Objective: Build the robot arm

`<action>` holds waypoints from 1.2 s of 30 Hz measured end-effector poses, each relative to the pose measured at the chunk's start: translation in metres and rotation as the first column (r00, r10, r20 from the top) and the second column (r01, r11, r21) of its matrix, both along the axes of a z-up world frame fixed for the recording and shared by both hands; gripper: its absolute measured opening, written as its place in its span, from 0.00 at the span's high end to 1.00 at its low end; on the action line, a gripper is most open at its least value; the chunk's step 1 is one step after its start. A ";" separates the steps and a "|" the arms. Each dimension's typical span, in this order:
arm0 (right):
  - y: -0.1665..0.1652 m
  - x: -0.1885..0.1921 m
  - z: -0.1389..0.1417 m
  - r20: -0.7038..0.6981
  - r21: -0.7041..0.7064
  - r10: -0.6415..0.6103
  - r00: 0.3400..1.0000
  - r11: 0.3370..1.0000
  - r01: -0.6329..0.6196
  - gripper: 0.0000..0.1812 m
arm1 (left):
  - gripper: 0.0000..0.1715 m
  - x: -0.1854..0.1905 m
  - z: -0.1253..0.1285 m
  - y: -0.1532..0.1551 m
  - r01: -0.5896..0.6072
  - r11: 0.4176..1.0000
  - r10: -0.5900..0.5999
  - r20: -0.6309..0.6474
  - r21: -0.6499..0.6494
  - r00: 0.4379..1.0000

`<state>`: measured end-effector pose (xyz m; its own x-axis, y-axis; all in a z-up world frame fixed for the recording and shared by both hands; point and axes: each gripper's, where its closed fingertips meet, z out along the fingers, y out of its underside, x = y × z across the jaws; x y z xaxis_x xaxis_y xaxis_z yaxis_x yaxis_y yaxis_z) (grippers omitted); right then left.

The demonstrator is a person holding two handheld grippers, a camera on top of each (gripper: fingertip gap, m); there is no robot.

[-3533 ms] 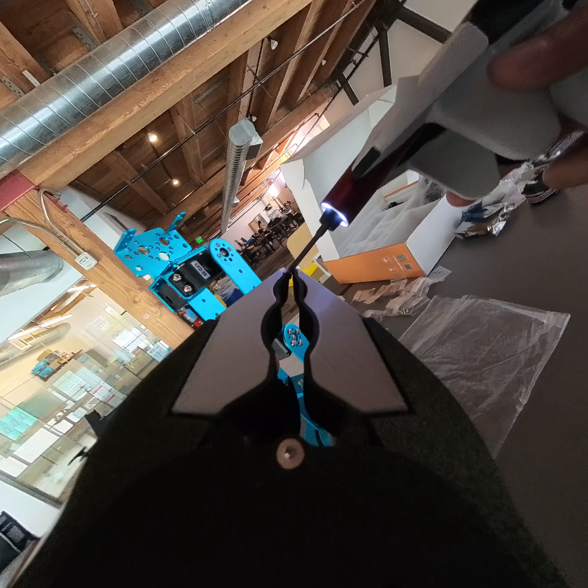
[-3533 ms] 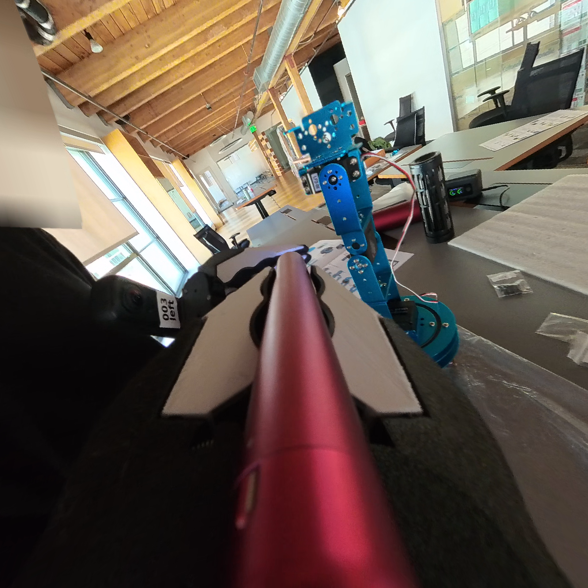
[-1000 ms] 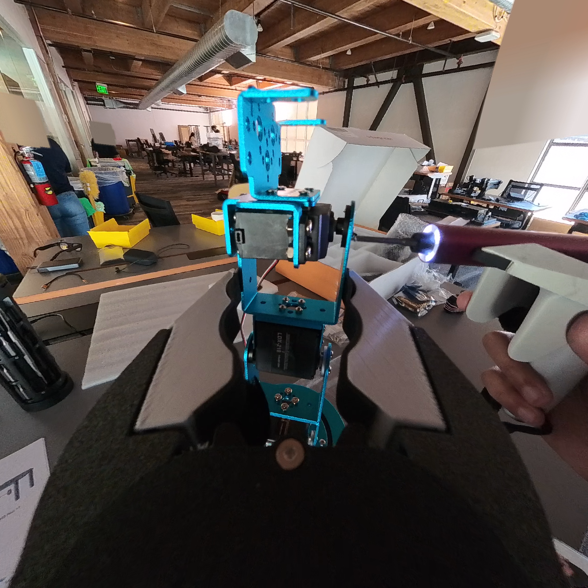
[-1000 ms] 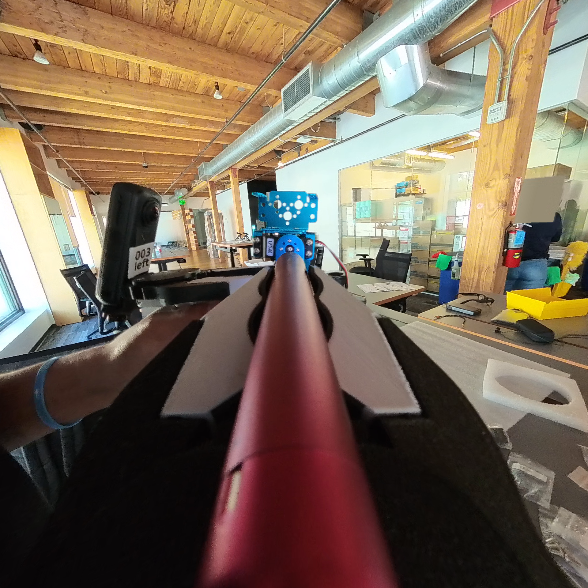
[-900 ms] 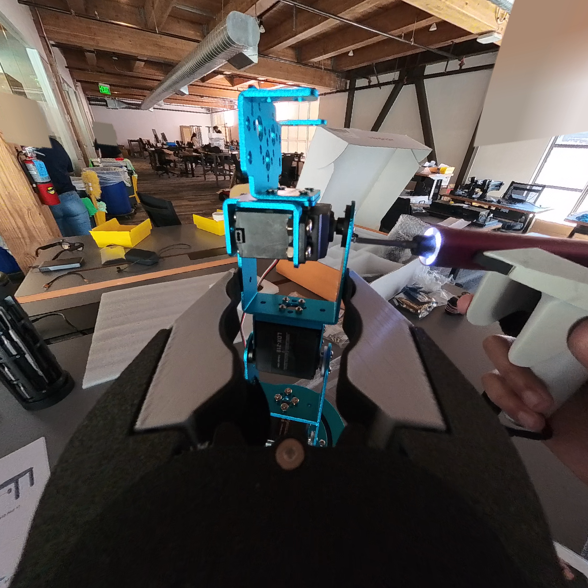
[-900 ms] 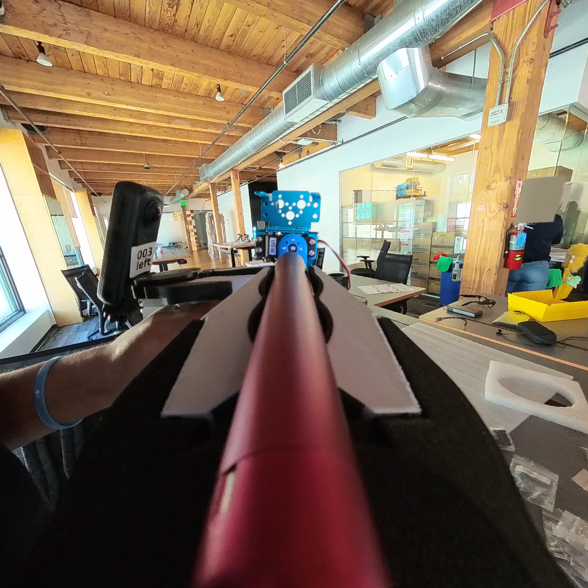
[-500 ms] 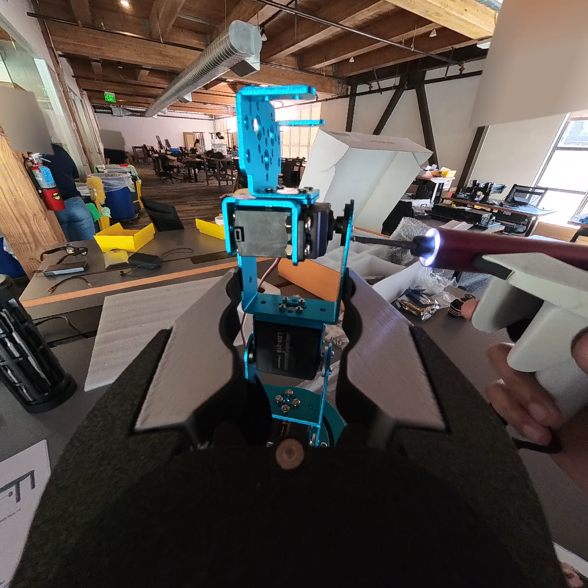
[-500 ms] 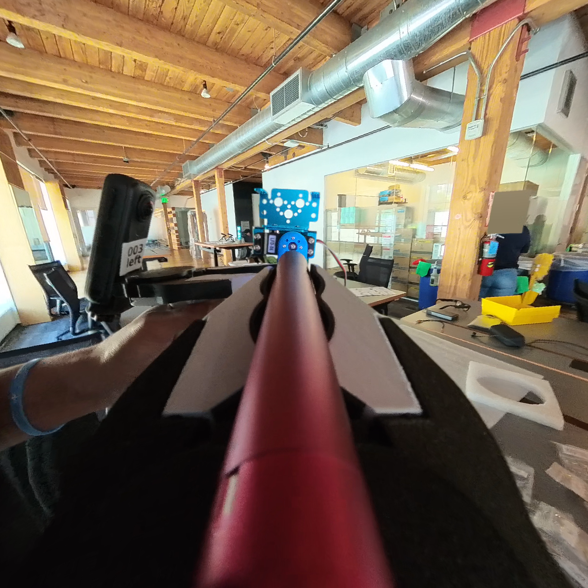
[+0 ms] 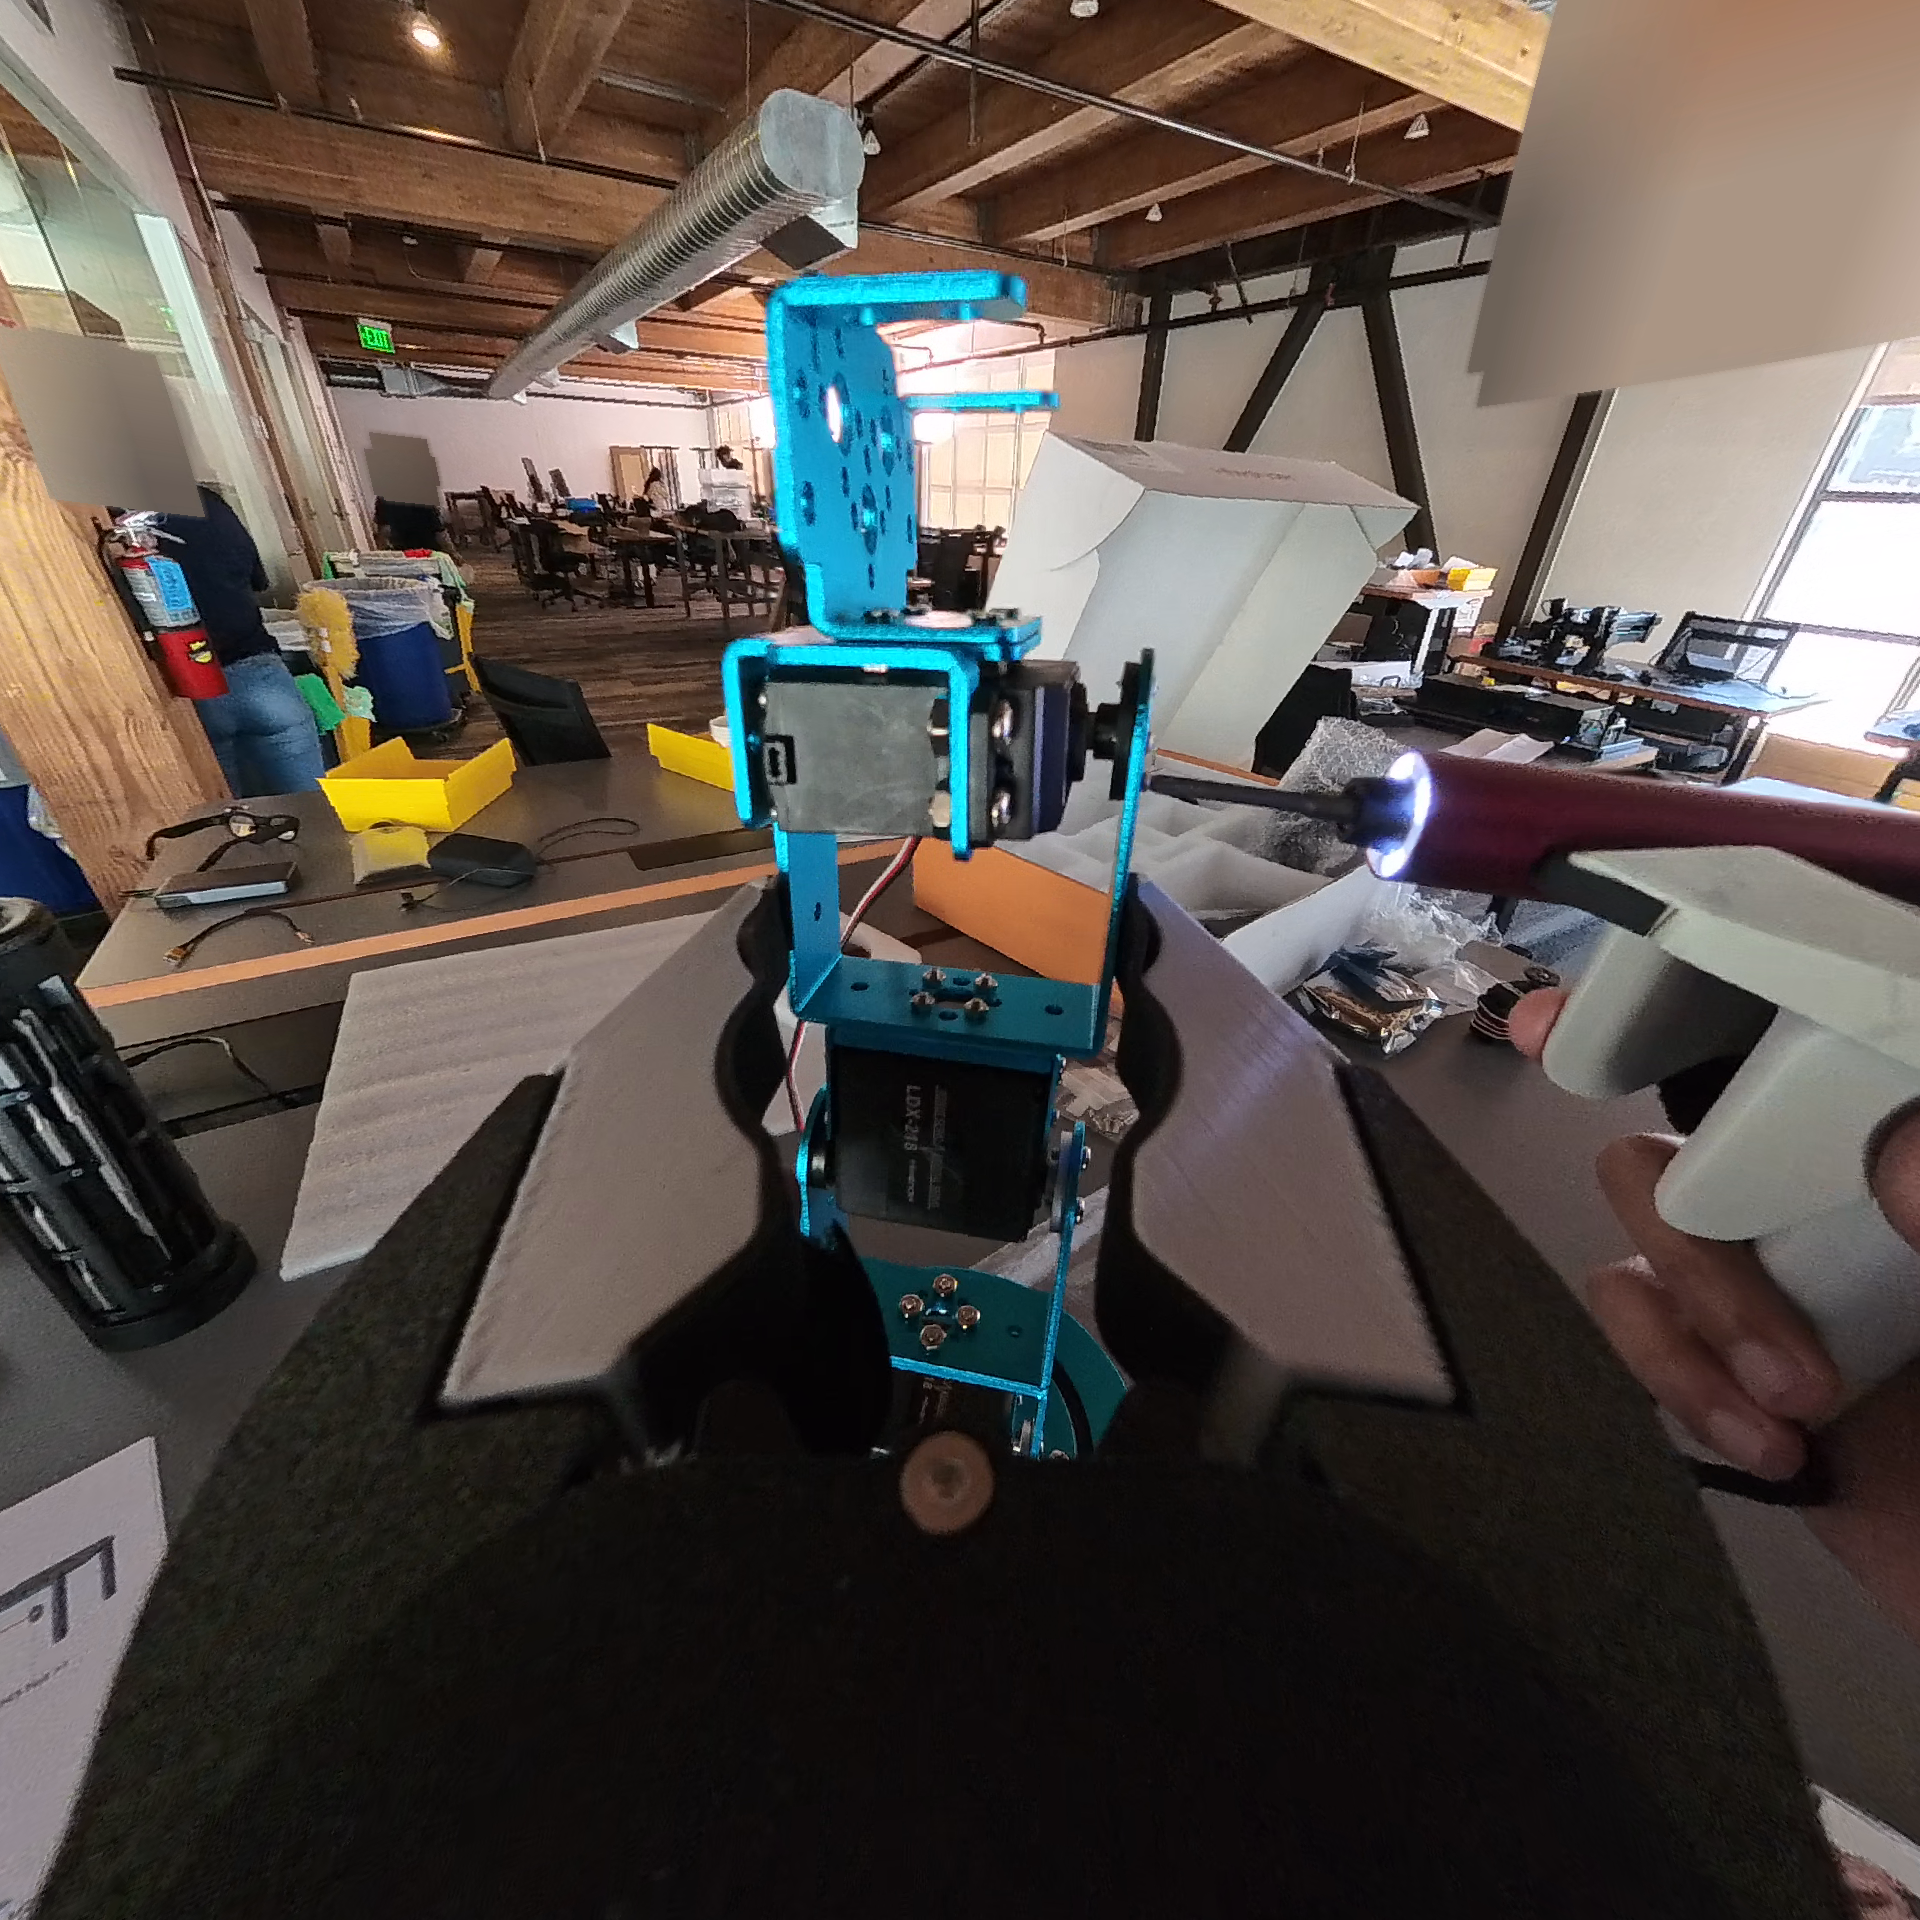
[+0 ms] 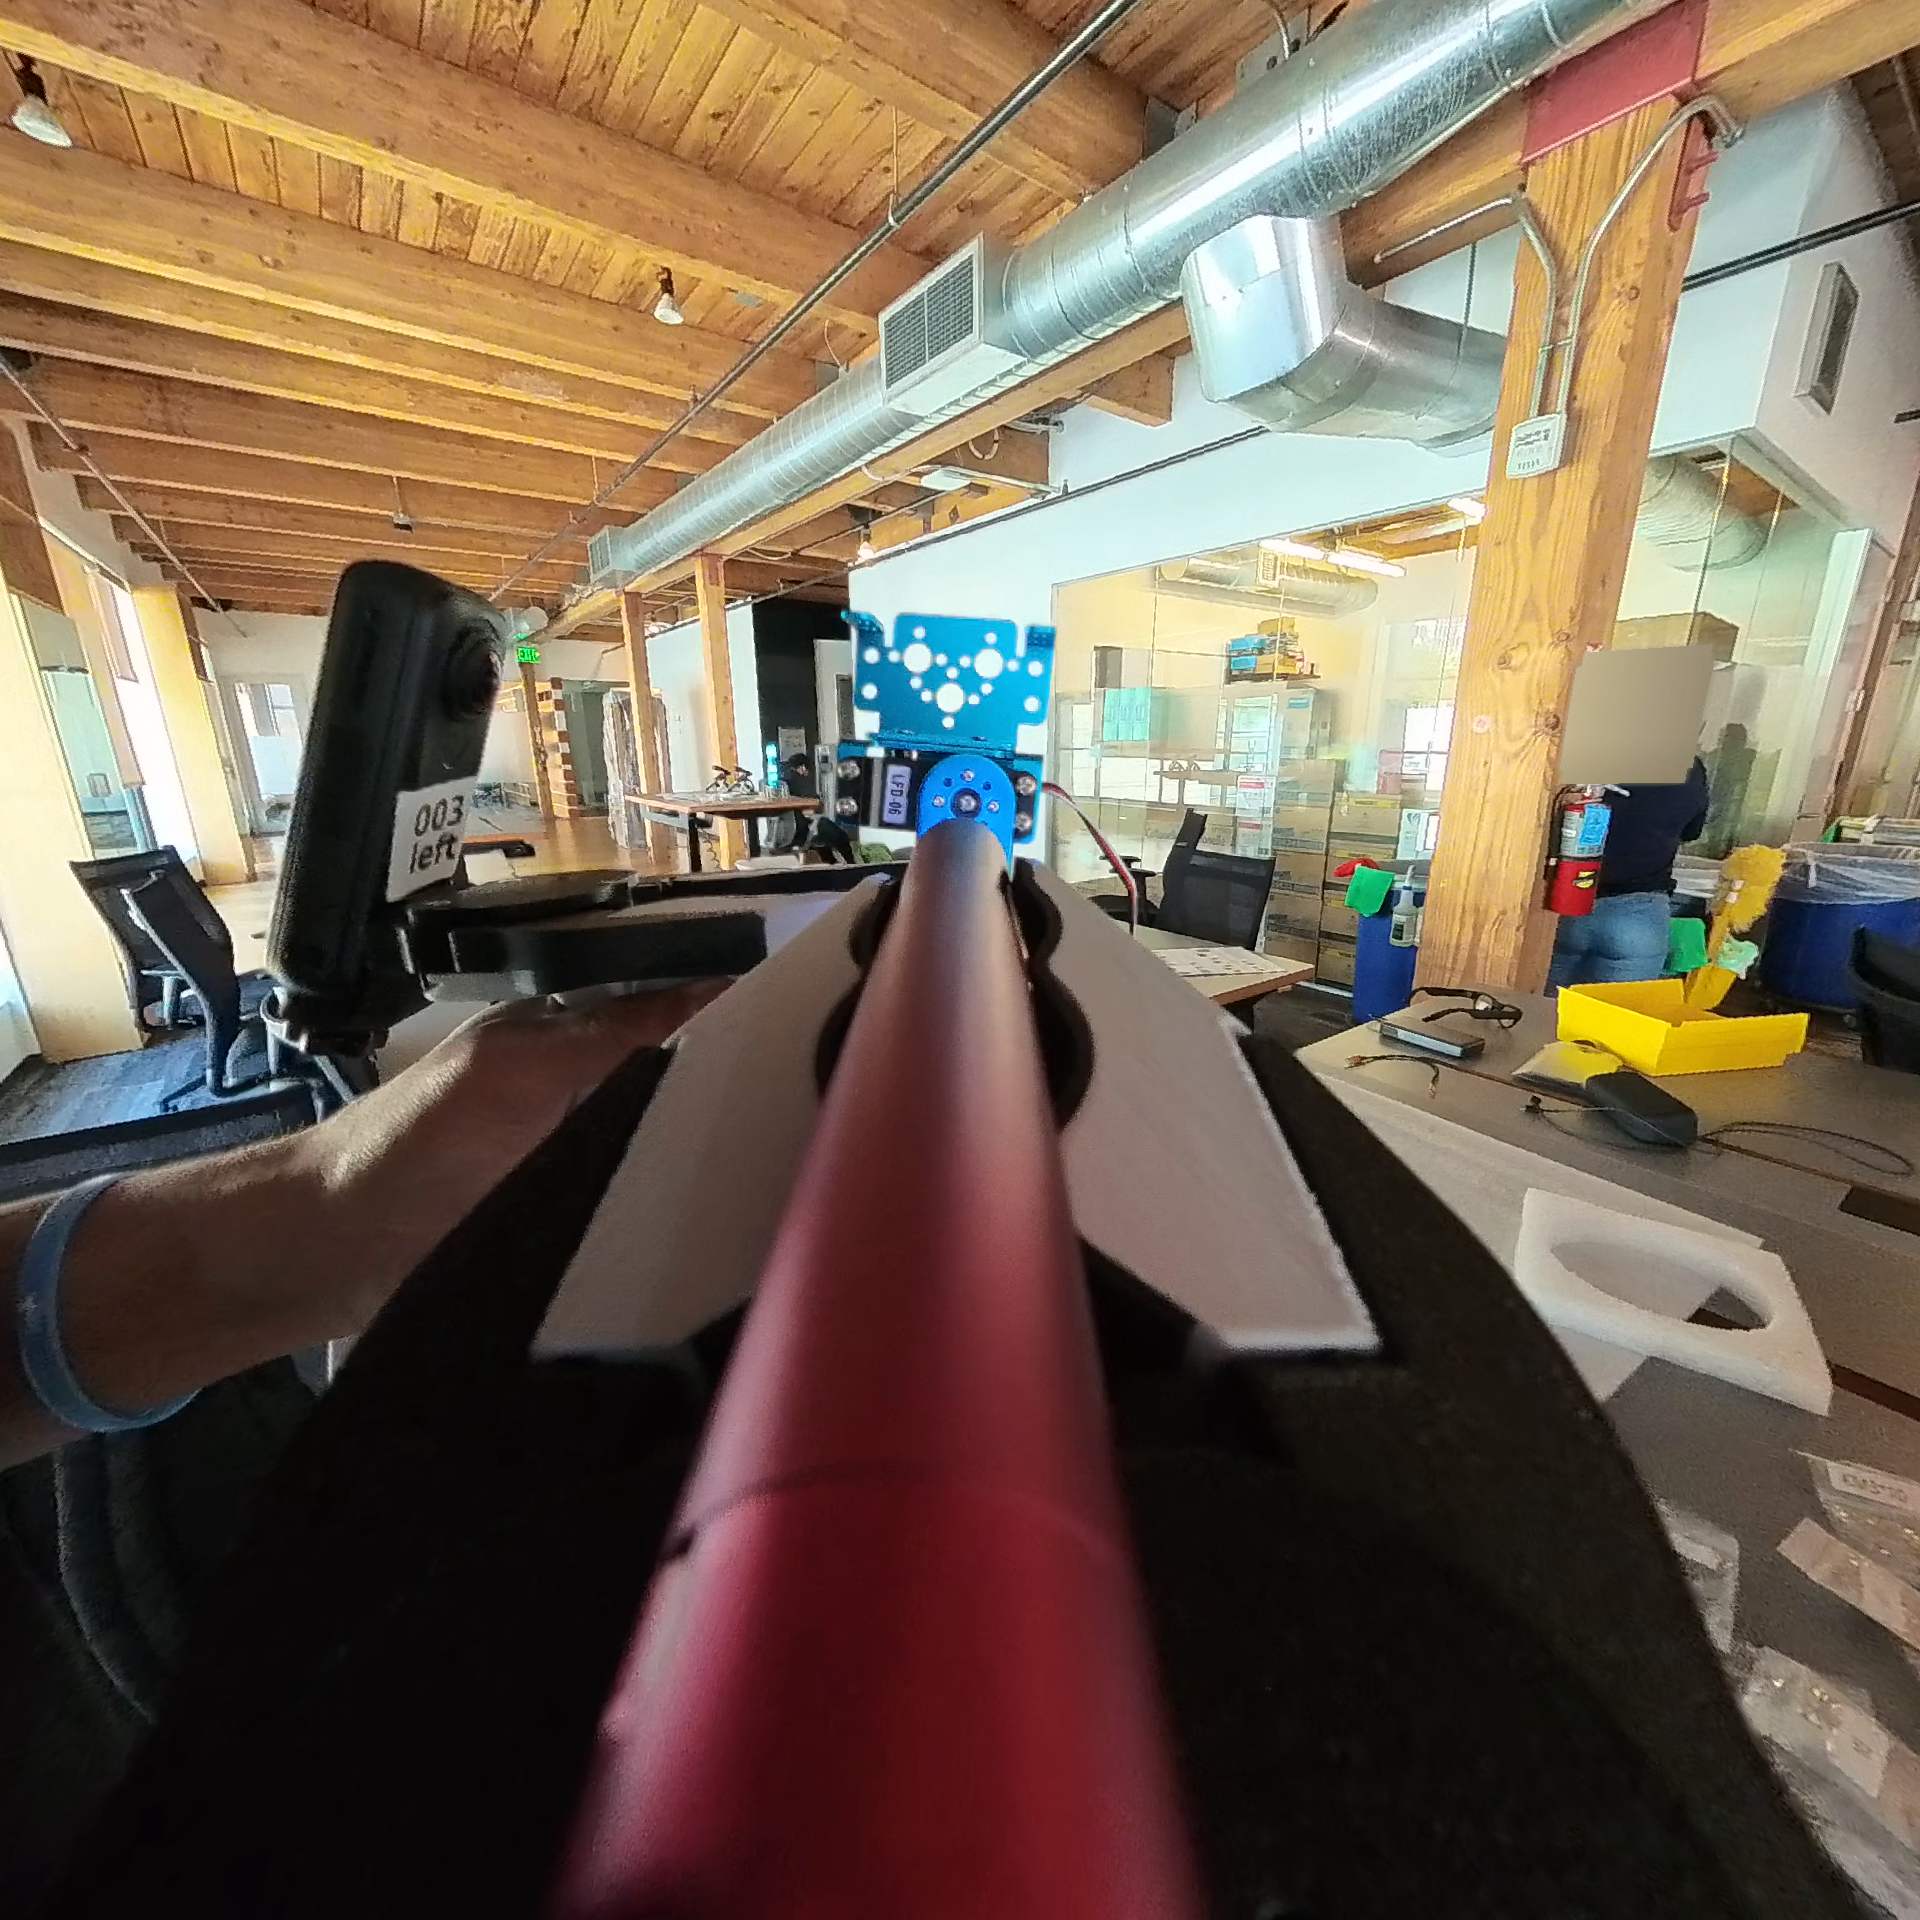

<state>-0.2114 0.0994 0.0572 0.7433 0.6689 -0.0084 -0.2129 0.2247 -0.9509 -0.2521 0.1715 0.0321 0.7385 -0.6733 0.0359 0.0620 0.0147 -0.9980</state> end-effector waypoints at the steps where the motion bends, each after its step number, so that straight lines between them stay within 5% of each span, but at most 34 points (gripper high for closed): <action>1: 0.000 0.000 0.000 0.003 0.000 0.000 1.000 1.000 0.000 0.88 | 0.63 0.000 0.000 0.000 -0.004 1.000 0.004 -0.001 0.001 1.000; 36: -0.002 -0.006 -0.001 0.192 0.157 -0.098 0.977 0.985 0.068 0.88 | 0.63 0.000 -0.001 0.001 -0.025 0.999 0.026 -0.034 0.034 0.999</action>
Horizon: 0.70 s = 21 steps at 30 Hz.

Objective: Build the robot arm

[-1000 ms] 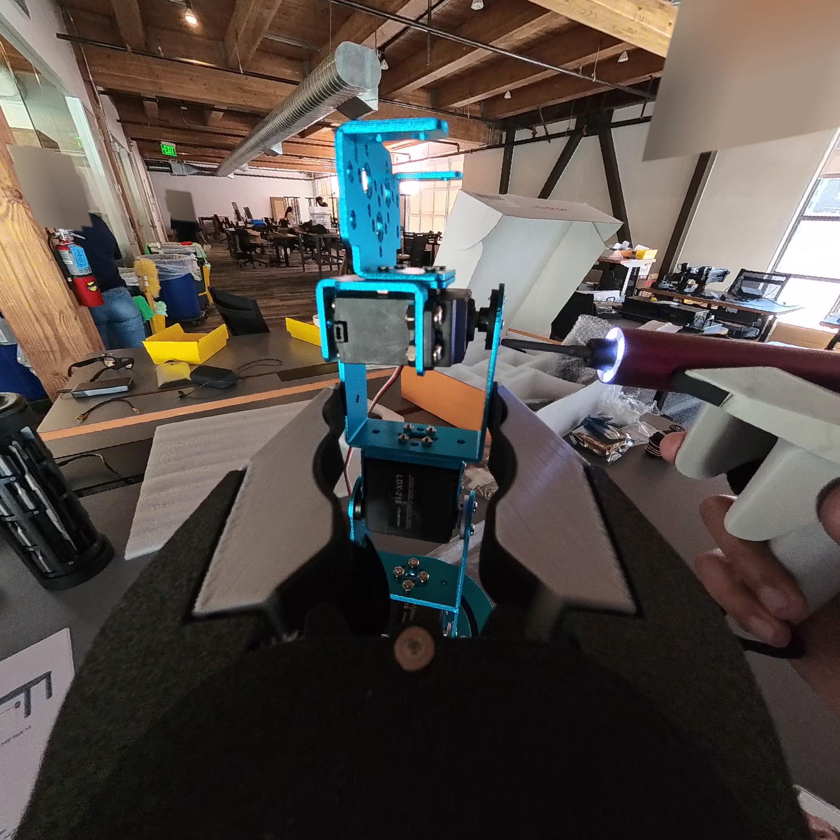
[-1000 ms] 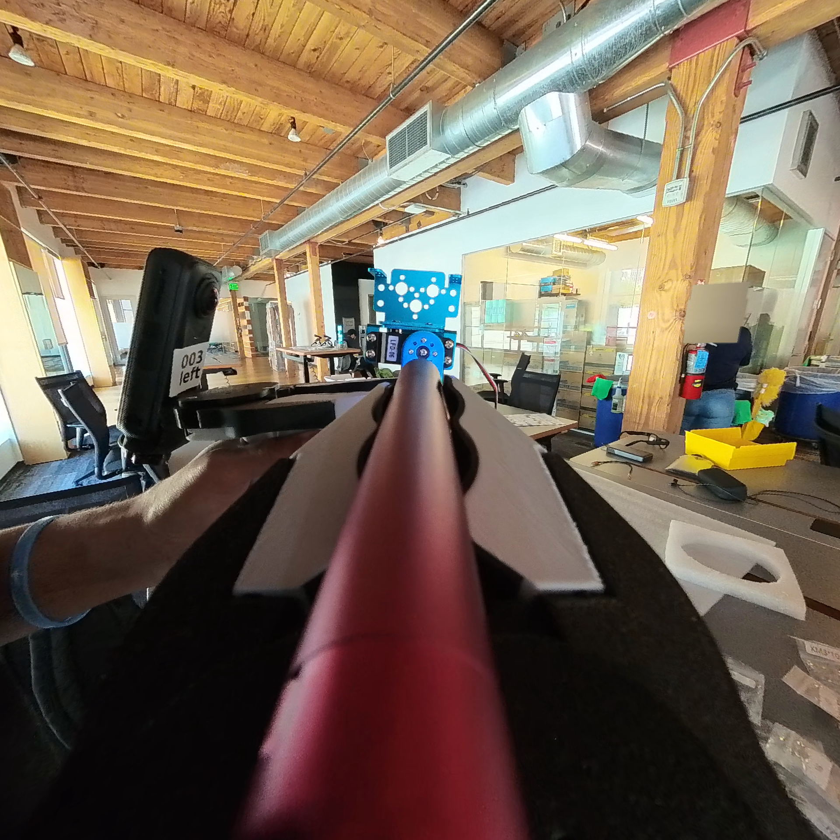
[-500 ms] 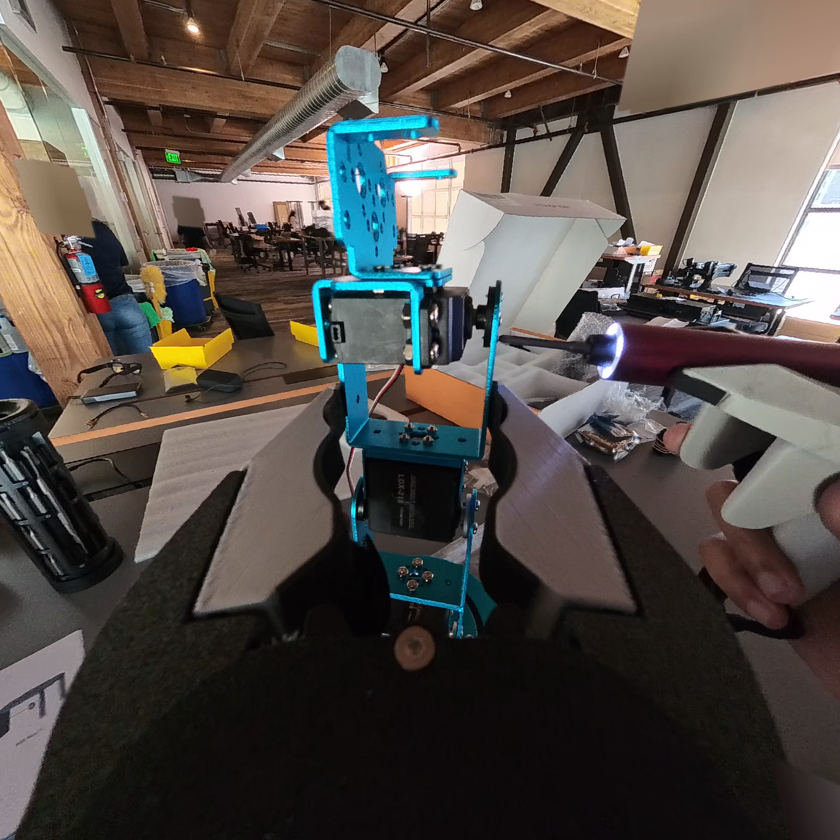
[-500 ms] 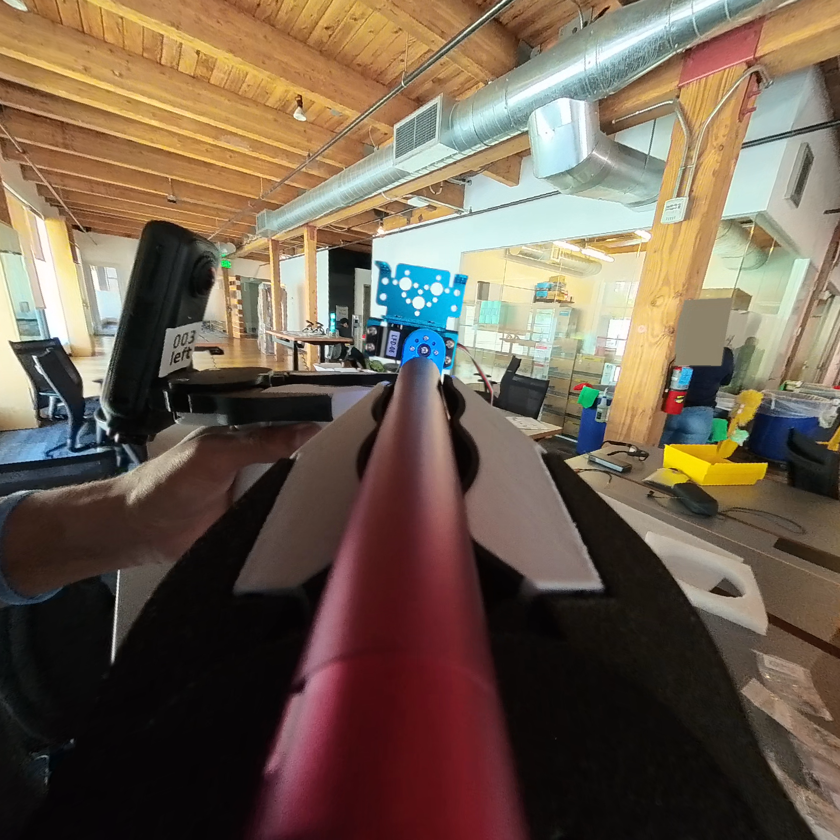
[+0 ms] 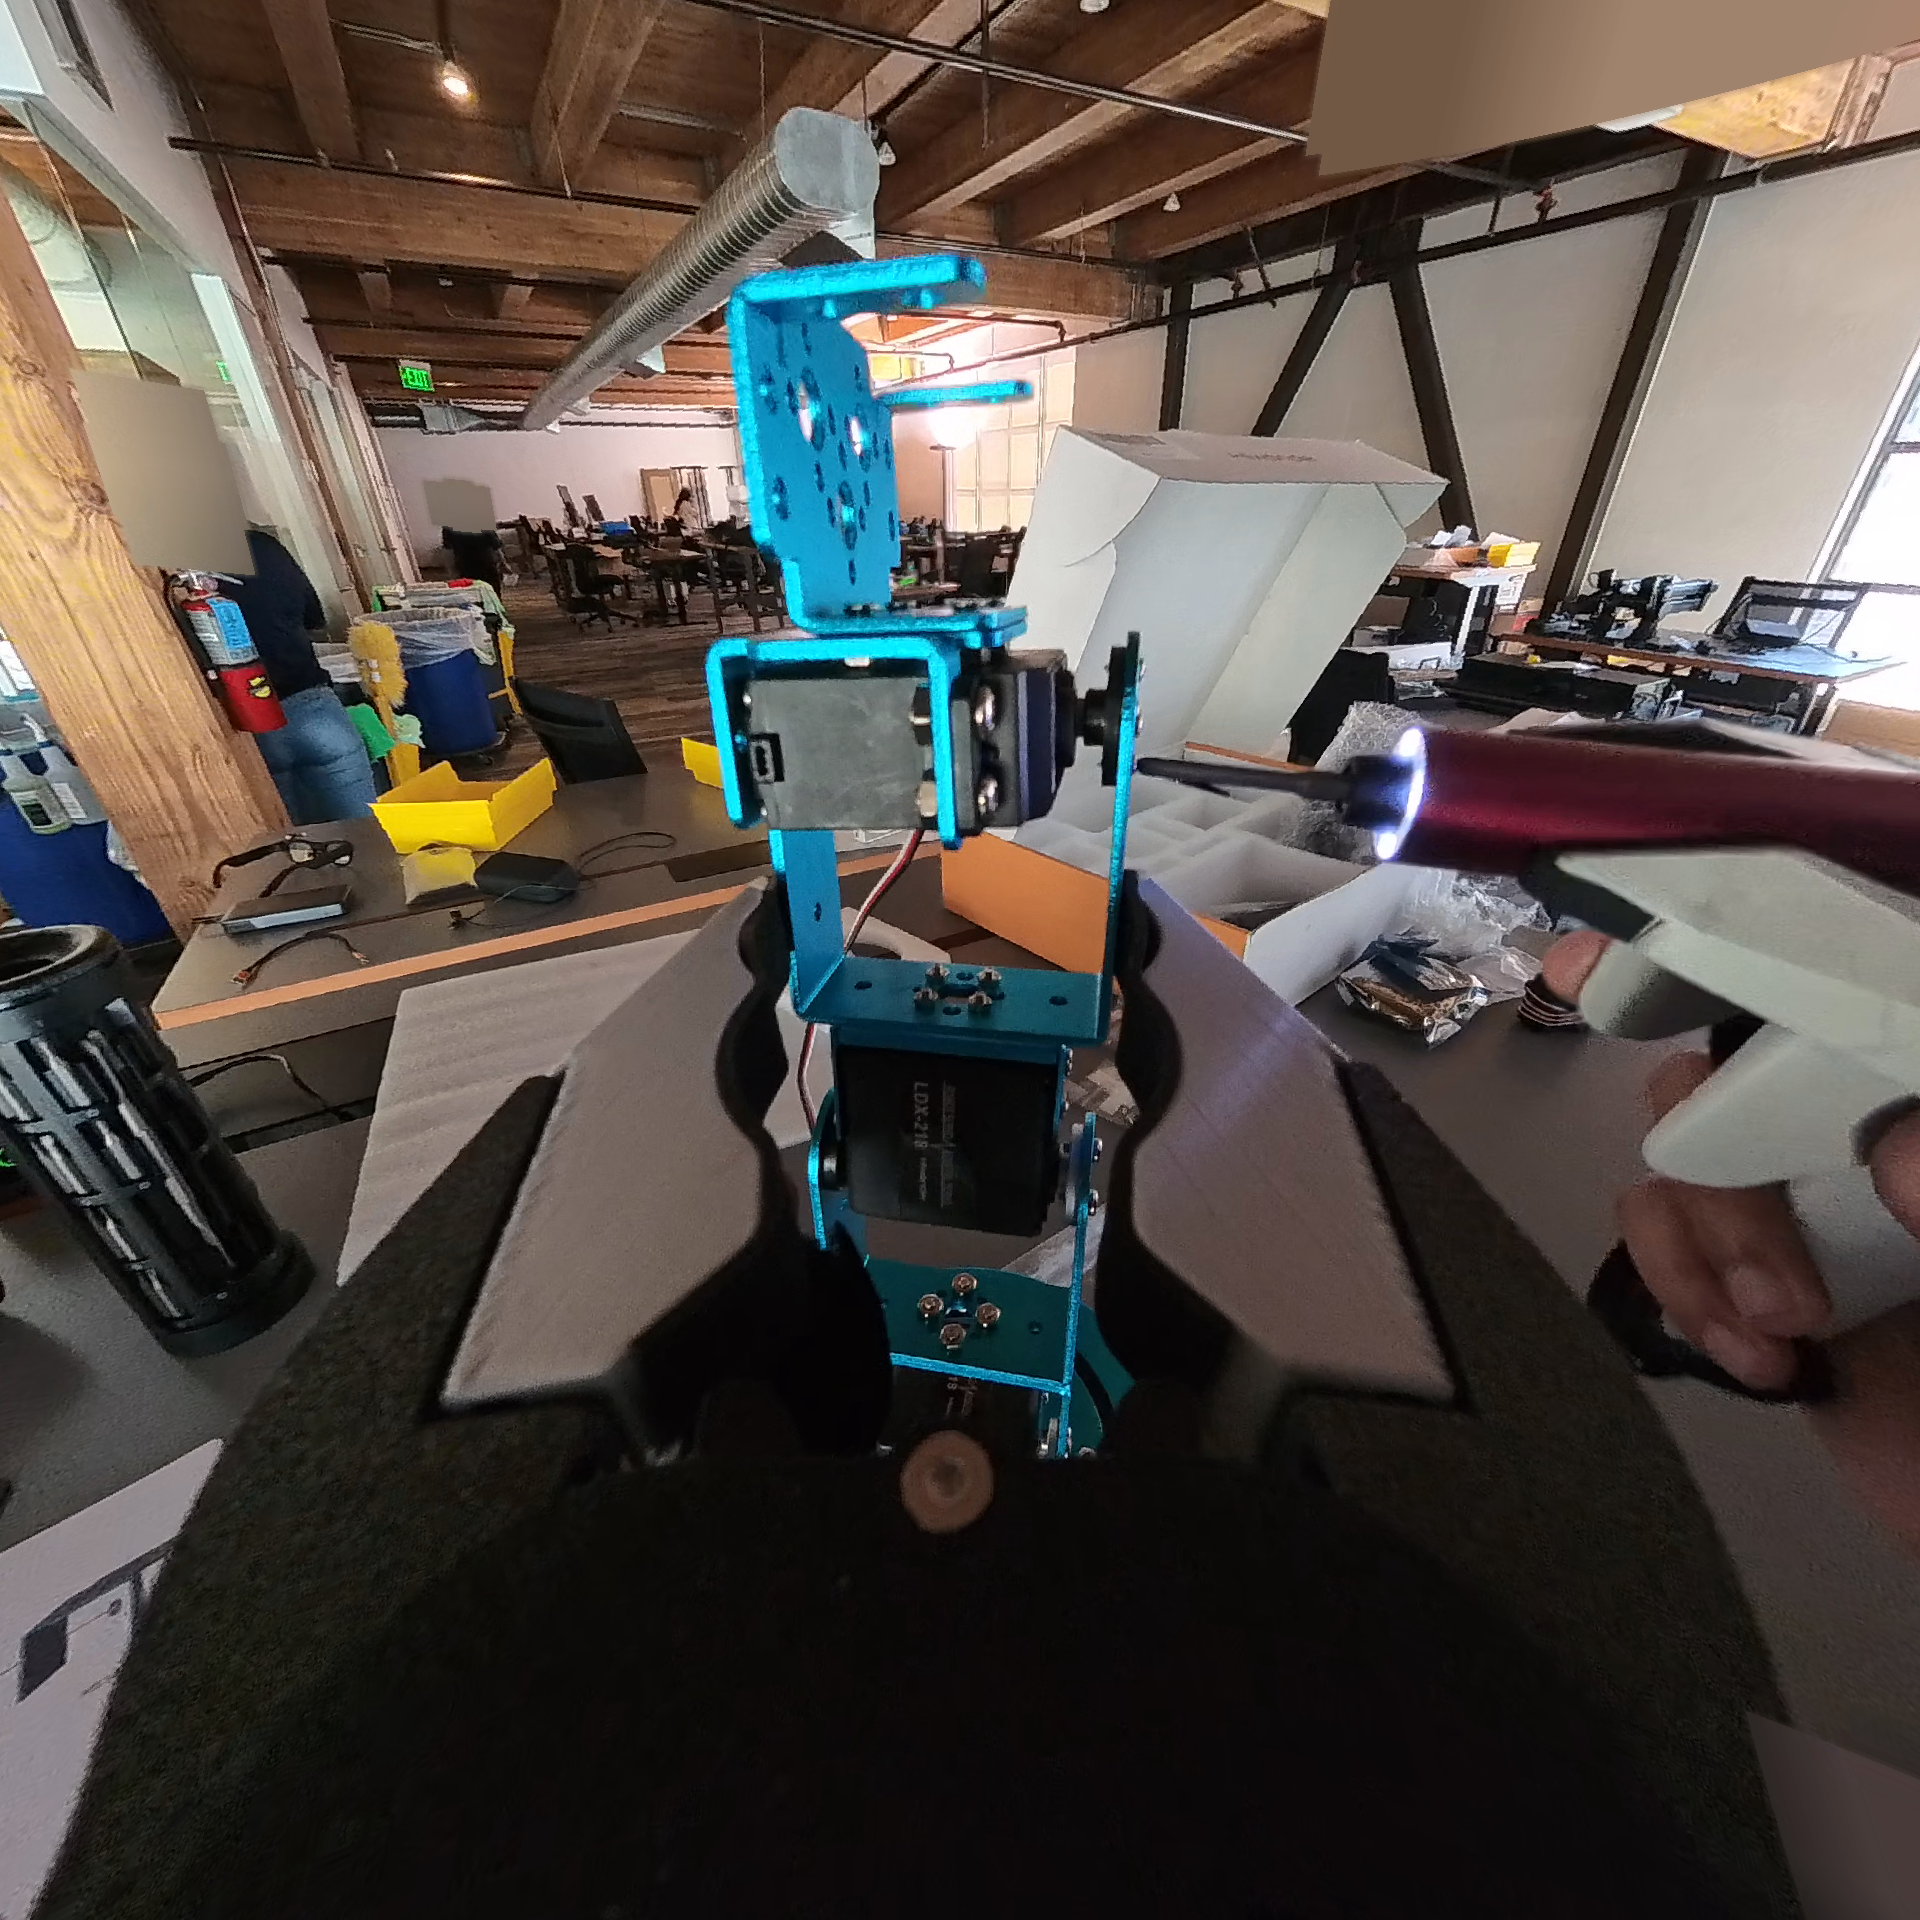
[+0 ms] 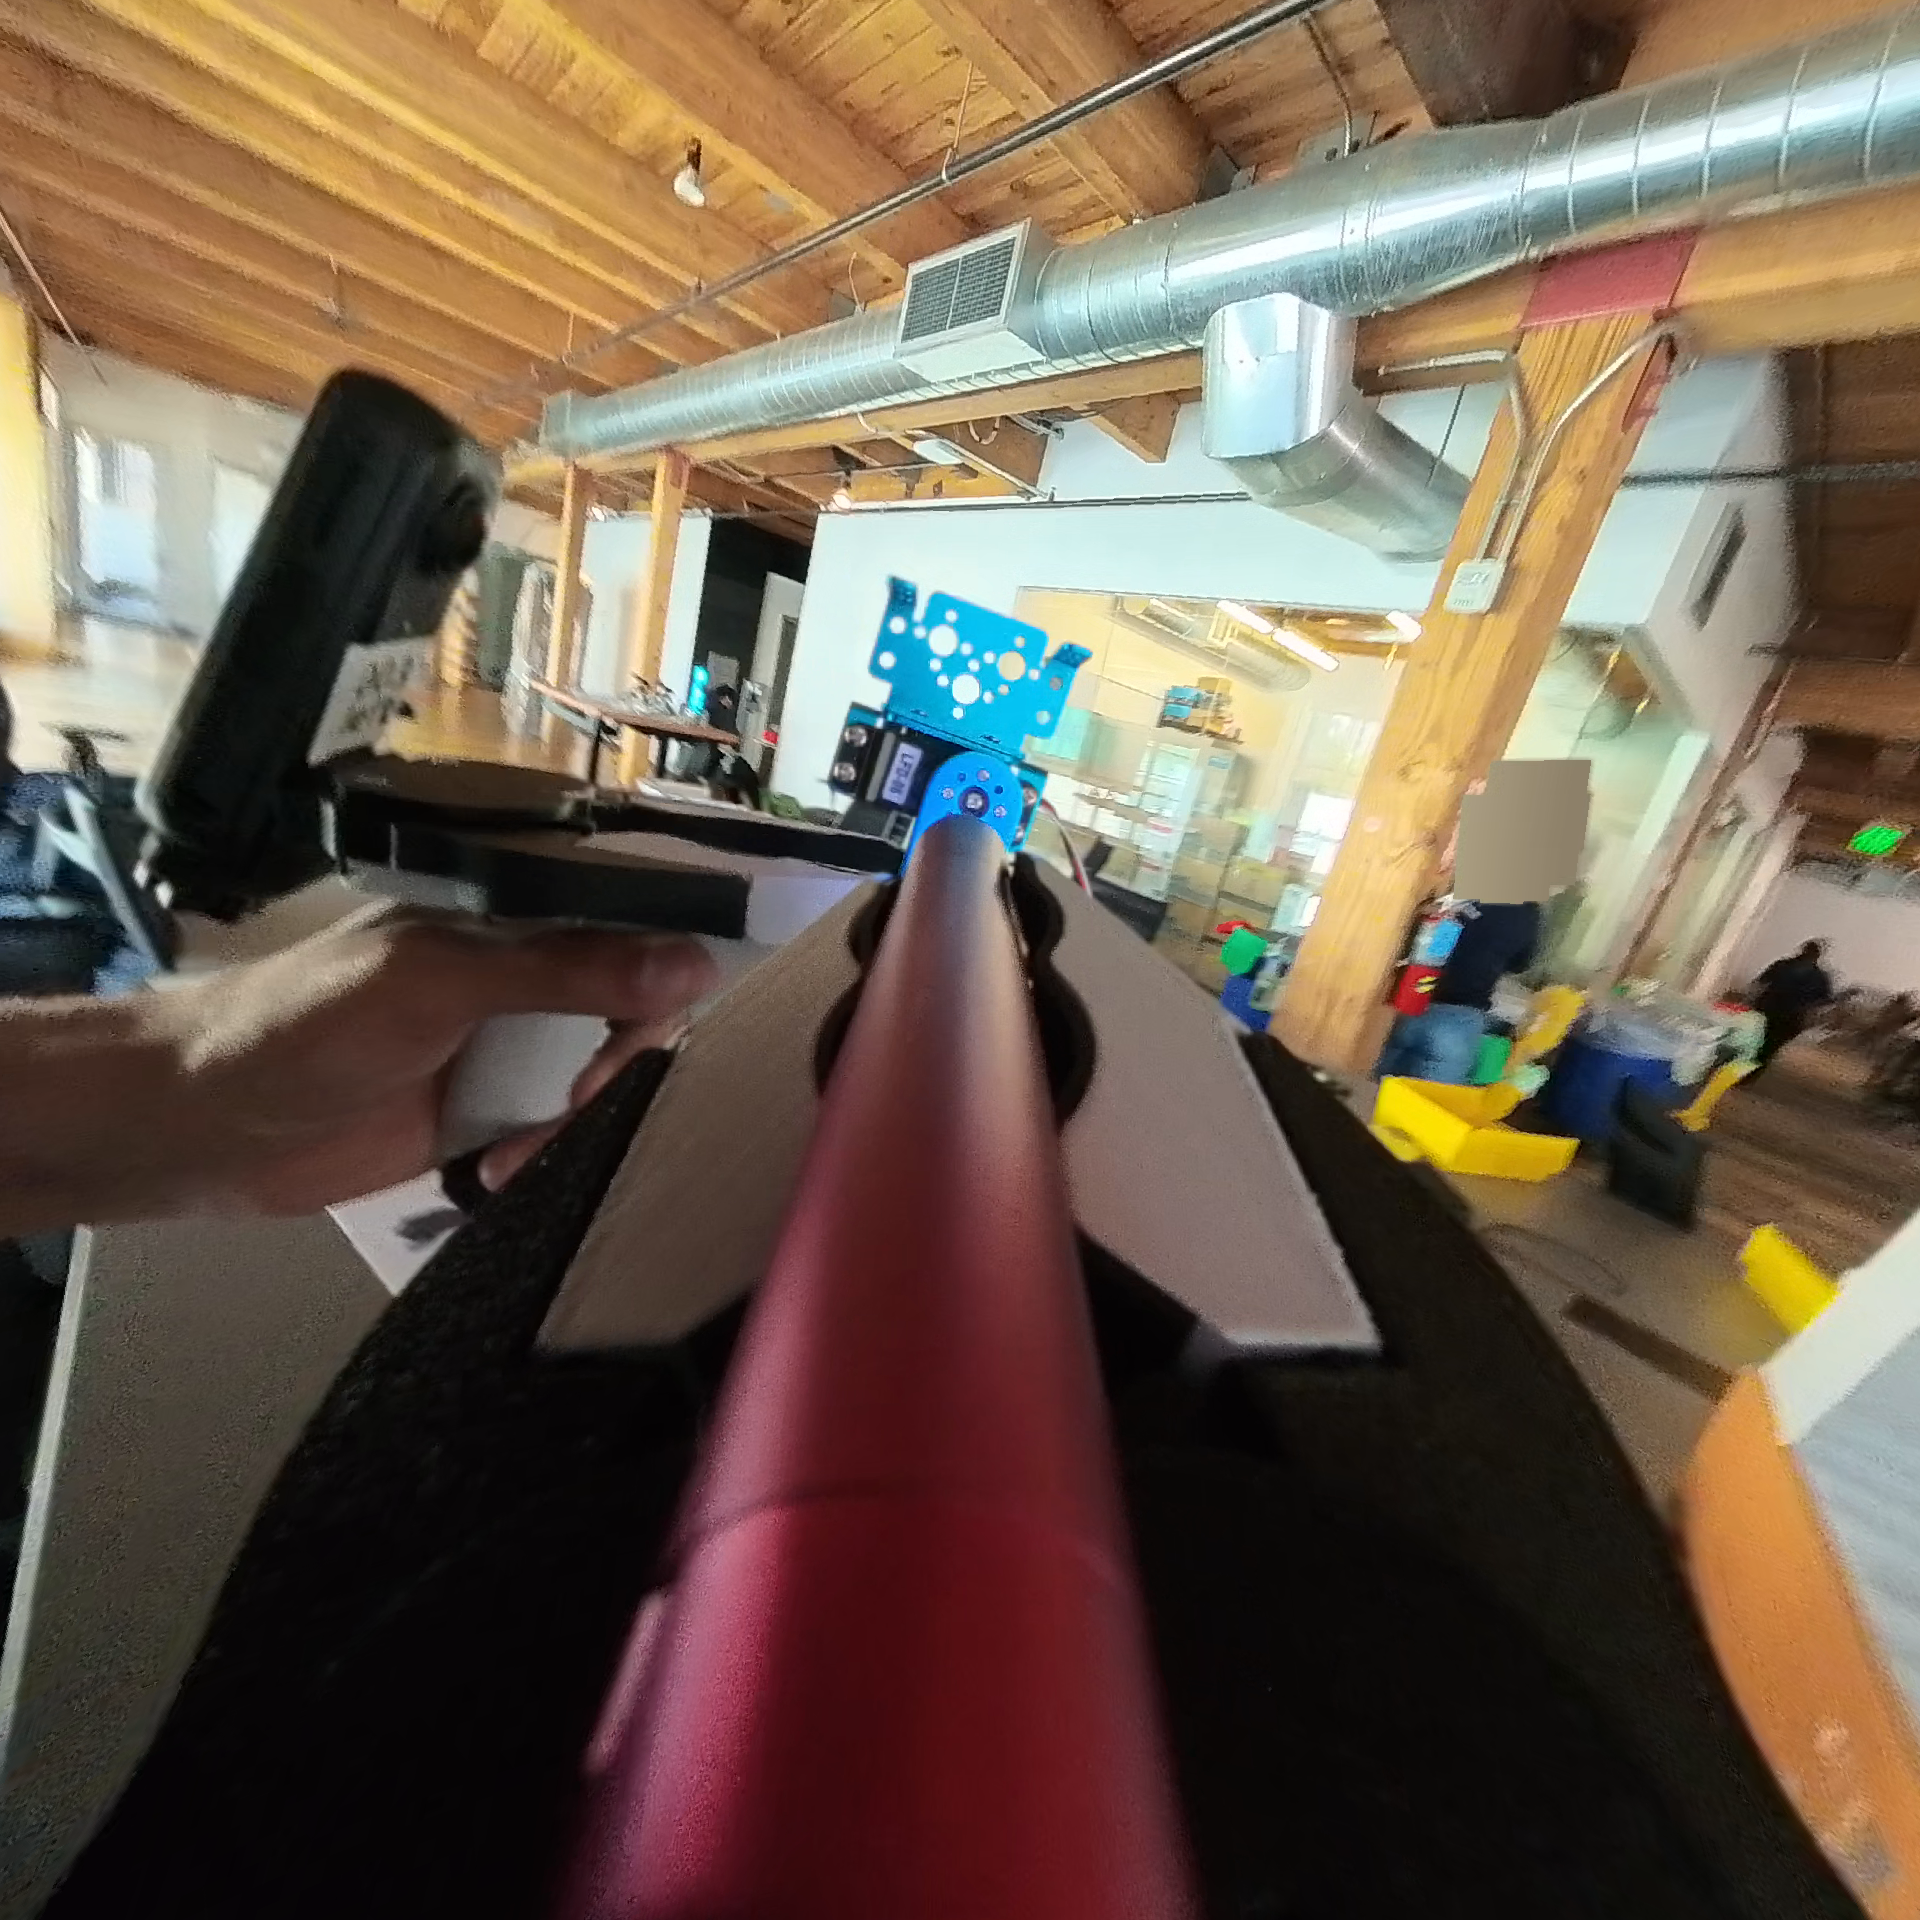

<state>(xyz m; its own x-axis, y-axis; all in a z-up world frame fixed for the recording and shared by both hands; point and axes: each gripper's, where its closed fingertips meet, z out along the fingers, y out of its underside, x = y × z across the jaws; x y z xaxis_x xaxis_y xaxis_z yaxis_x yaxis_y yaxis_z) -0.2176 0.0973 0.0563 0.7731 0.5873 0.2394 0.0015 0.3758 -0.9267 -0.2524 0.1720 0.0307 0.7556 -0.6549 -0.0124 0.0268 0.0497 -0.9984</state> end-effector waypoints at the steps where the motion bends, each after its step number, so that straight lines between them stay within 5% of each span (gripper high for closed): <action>1: 0.000 -0.001 0.001 0.017 0.009 -0.003 1.000 1.000 0.003 0.88 | 0.63 0.000 0.000 0.000 0.003 1.000 -0.003 0.002 -0.002 1.000; 21: 0.004 0.002 0.005 0.092 -0.014 0.021 0.996 1.000 -0.020 0.88 | 0.63 -0.003 0.000 0.000 -0.028 0.999 0.029 -0.012 0.016 1.000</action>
